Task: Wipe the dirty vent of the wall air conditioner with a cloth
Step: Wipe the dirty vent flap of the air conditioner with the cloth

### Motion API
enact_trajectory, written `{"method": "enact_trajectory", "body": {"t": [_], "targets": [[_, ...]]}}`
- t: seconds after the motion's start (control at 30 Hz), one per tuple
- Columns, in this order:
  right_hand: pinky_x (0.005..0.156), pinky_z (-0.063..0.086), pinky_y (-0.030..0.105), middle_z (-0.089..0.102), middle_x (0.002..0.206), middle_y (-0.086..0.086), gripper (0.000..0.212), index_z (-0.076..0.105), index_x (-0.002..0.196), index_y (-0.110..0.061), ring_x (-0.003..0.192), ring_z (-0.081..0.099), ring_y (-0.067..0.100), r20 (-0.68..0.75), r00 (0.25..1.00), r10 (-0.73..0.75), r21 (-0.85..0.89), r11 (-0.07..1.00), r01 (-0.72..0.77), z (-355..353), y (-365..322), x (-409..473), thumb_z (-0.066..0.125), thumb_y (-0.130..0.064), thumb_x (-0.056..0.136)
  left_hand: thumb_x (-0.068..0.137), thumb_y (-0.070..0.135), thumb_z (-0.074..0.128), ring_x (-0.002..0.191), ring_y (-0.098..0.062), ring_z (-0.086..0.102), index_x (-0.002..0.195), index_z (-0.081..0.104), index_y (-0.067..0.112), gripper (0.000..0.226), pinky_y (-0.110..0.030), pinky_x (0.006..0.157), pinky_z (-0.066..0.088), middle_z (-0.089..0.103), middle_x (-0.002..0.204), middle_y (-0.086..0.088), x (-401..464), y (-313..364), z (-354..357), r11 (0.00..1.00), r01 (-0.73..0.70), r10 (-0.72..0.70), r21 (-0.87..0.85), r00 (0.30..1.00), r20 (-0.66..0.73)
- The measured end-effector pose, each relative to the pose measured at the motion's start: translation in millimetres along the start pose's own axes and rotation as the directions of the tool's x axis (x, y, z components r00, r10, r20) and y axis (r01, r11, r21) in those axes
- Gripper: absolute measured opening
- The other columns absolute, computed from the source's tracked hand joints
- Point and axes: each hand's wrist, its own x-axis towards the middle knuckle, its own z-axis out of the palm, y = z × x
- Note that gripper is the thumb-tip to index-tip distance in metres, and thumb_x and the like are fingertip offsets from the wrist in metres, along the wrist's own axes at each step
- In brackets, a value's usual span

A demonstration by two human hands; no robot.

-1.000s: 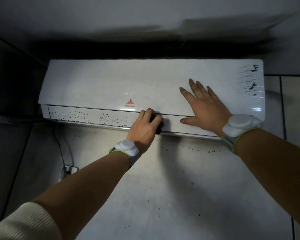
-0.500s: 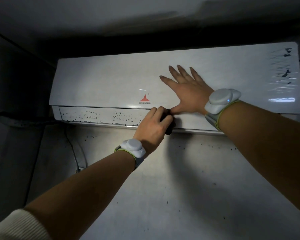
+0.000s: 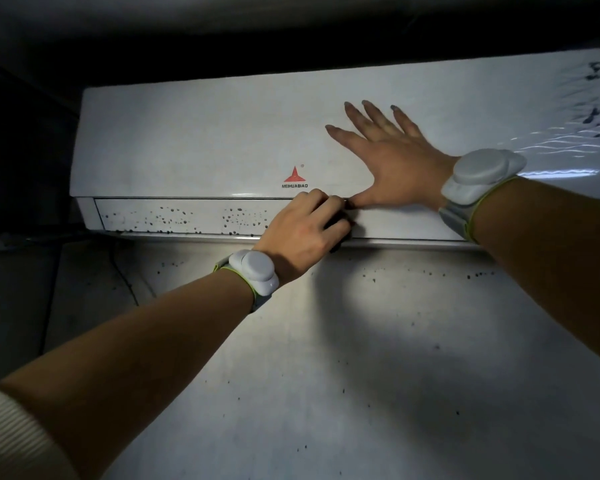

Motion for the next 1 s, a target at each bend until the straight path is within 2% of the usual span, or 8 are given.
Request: {"method": "enact_trajectory", "body": {"t": [0.1, 0.33, 0.5, 0.67, 0.83, 1.0], "targets": [[0.126, -0.006, 0.051, -0.013, 0.171, 0.001, 0.119, -0.002, 0.159, -0.041, 0.157, -0.014, 0.023, 0.014, 1.000, 0.017, -0.014, 1.000, -0.017, -3, -5, 1, 0.071, -0.068, 0.069, 0.101, 0.001, 0.046, 0.091, -0.040, 0.063, 0.095, 0.068, 0.004, 0.024, -0.048, 0.074, 0.051, 0.069, 0.112, -0.020, -2, 1, -5, 1.000, 0.001, -0.001, -0.012, 1.000, -0.005], [0.126, -0.003, 0.051, -0.016, 0.170, 0.002, 0.122, -0.005, 0.160, -0.040, 0.157, -0.013, 0.025, 0.064, 0.996, 0.056, -0.031, 0.998, -0.054, -10, -13, 0, 0.075, -0.066, 0.072, 0.103, 0.008, 0.048, 0.089, -0.040, 0.062, 0.104, 0.071, -0.004, 0.026, -0.047, 0.075, 0.051, 0.067, 0.109, -0.024, -12, -2, 4, 1.000, -0.012, 0.010, -0.019, 0.997, -0.071], [0.127, 0.000, 0.052, -0.016, 0.170, 0.003, 0.121, -0.006, 0.160, -0.038, 0.157, -0.012, 0.025, 0.064, 0.996, 0.067, -0.042, 0.997, -0.064, -11, -18, -1, 0.076, -0.063, 0.074, 0.094, 0.031, 0.057, 0.096, -0.039, 0.057, 0.114, 0.068, -0.002, 0.040, -0.047, 0.081, 0.046, 0.063, 0.120, -0.023, -23, 0, 9, 1.000, -0.004, 0.004, -0.009, 0.998, -0.067], [0.127, -0.001, 0.051, -0.015, 0.170, 0.002, 0.121, -0.005, 0.160, -0.039, 0.157, -0.012, 0.025, 0.071, 0.994, 0.082, -0.020, 0.997, -0.081, -13, -20, -2, 0.077, -0.061, 0.073, 0.106, 0.012, 0.049, 0.097, -0.040, 0.065, 0.120, 0.068, -0.004, 0.029, -0.046, 0.082, 0.051, 0.068, 0.120, -0.020, -26, 5, 10, 1.000, -0.004, 0.007, 0.027, 0.993, -0.119], [0.126, -0.001, 0.051, -0.015, 0.170, 0.002, 0.123, -0.006, 0.159, -0.040, 0.157, -0.011, 0.025, 0.084, 0.991, 0.107, -0.017, 0.994, -0.106, -12, -23, 0, 0.078, -0.060, 0.071, 0.106, 0.007, 0.049, 0.110, -0.039, 0.066, 0.129, 0.065, -0.005, 0.031, -0.045, 0.090, 0.055, 0.068, 0.128, -0.019, -42, 4, 7, 1.000, 0.001, 0.000, 0.009, 0.993, -0.116], [0.126, -0.001, 0.051, -0.015, 0.170, 0.002, 0.122, -0.005, 0.159, -0.041, 0.157, -0.011, 0.025, 0.086, 0.990, 0.115, -0.005, 0.993, -0.115, -11, -22, -1, 0.078, -0.060, 0.071, 0.105, 0.005, 0.051, 0.110, -0.039, 0.066, 0.132, 0.063, -0.003, 0.031, -0.044, 0.092, 0.053, 0.067, 0.129, -0.020, -54, -5, 10, 1.000, -0.018, 0.022, 0.025, 0.990, -0.137]]}}
